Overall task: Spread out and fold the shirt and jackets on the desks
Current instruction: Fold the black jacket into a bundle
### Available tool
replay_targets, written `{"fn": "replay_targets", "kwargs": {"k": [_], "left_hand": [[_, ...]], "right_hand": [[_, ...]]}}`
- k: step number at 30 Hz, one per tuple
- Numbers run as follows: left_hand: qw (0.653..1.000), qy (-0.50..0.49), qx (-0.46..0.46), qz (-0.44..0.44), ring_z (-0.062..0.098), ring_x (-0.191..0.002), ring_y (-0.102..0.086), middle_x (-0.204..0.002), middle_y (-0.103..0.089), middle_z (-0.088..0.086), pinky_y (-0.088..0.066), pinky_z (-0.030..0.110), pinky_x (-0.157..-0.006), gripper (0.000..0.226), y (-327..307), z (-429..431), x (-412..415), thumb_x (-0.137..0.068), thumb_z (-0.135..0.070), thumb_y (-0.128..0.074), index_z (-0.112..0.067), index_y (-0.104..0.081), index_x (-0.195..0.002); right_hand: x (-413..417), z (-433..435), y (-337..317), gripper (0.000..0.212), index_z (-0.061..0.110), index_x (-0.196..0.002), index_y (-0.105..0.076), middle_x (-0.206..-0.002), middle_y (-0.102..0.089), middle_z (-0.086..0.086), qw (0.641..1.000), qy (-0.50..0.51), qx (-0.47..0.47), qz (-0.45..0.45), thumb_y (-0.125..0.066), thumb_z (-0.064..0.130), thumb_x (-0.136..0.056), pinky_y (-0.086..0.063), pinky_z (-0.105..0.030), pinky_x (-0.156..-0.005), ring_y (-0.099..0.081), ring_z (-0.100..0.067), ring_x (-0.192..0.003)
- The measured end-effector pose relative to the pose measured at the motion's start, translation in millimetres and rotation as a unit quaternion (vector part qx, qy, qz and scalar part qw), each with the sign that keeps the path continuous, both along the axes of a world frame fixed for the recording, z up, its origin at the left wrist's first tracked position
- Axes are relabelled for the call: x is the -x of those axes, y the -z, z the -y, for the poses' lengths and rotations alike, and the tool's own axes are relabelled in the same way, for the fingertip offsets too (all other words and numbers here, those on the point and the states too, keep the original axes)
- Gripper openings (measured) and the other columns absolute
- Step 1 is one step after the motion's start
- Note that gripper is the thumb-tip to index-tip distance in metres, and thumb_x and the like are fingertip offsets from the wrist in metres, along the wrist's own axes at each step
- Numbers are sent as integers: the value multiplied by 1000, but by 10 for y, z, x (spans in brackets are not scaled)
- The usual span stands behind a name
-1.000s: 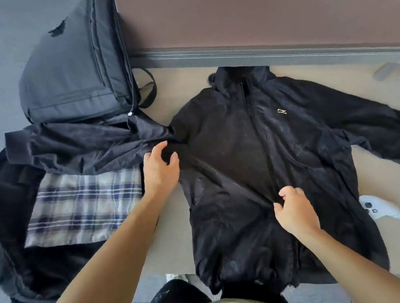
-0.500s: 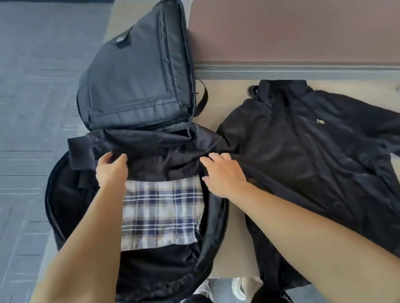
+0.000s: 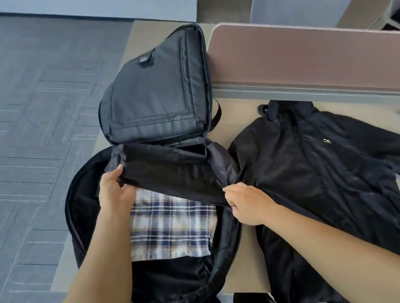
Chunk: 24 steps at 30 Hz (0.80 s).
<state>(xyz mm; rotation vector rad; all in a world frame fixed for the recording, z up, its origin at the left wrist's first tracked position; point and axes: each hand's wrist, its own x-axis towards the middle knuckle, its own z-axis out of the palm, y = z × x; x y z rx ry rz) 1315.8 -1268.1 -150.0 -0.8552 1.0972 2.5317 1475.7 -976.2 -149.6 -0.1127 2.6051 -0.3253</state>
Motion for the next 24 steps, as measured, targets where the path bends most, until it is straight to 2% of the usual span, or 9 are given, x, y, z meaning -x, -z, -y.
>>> {"fn": "replay_targets", "kwargs": {"k": [2, 5, 9, 13, 15, 17, 20, 22, 24], "left_hand": [[999, 18, 6, -49, 28, -103, -69, -107, -73, 10, -52, 48, -94, 40, -178, 57, 9, -91, 7, -48, -25, -60, -110], [990, 22, 60, -125, 34, -123, -60, -130, -65, 12, -41, 52, -109, 58, -470, 269, 77, -84, 7, -55, -27, -63, -129], [960, -25, 212, -178, 0, -92, -69, -99, -74, -18, -54, 16, -82, 46, -929, 491, 64, -91, 0, -63, -19, -60, -132], [934, -16, 292, -204, -9, -70, -58, -76, -65, -30, -50, 10, -77, 59, -988, 552, -9, -92, -9, -65, -18, -48, -147], [929, -3, 297, -219, 5, -87, -60, -91, -67, -20, -50, 26, -91, 64, -1018, 542, -58, -90, -12, -65, -20, -44, -149], [918, 15, 307, -249, 16, -90, -54, -87, -62, -15, -46, 30, -85, 66, -1125, 466, -127, -91, -10, -62, -21, -39, -152], [881, 84, 329, -329, 12, -114, -62, -124, -66, -10, -49, 35, -103, 71, -1383, 165, -213, -88, -4, -56, -18, -33, -154], [828, 147, 349, -414, 13, -132, -52, -144, -54, 1, -42, 43, -112, 76, -1573, -122, -265, -83, -2, -53, -19, -33, -154], [756, 205, 362, -505, 16, -131, -51, -140, -54, 8, -42, 40, -111, 72, -1720, -432, -296, -79, 4, -50, -14, -38, -147]], "right_hand": [[30, 60, -48, 15, 18, -110, -50, -160, -28, -4, 1000, 16, -16, 20, -51, 21, -96, -37, -41, -106, -36, -24, -140], [117, 206, -136, 76, 16, -156, -14, -167, -7, -5, 998, 40, -48, 14, -53, 45, -98, -33, -46, -112, -32, -29, -143], [292, 409, -213, 86, 23, -160, 1, -168, 1, -6, 995, 46, -82, 13, -47, 58, -97, -25, -48, -116, -19, -30, -150], [402, 526, -222, 87, 25, -160, 3, -168, 5, -5, 995, 52, -55, 68, -48, 57, -97, -19, -47, -121, -5, -27, -154], [508, 564, -337, 86, 25, -160, 1, -168, 2, -2, 994, 84, 18, 69, -51, 53, -98, -24, -44, -120, -11, -25, -153], [653, 667, -606, 83, 24, -160, -9, -166, -13, 1, 976, 135, 164, 39, -56, 50, -97, -31, -35, -116, -25, -21, -150], [859, 947, -1210, 59, 17, -151, -40, -149, -47, 1, 896, 206, 391, -45, -54, 44, -100, -34, -30, -113, -45, -18, -139], [958, 1109, -1692, 50, 24, -138, -54, -135, -61, 5, 828, 221, 516, -15, -45, 53, -98, -39, -35, -111, -57, -18, -128], [1014, 1156, -2116, 50, 26, -125, -64, -119, -71, 4, 786, 226, 575, -19, -46, 60, -93, -48, -37, -104, -65, -16, -116]]}}
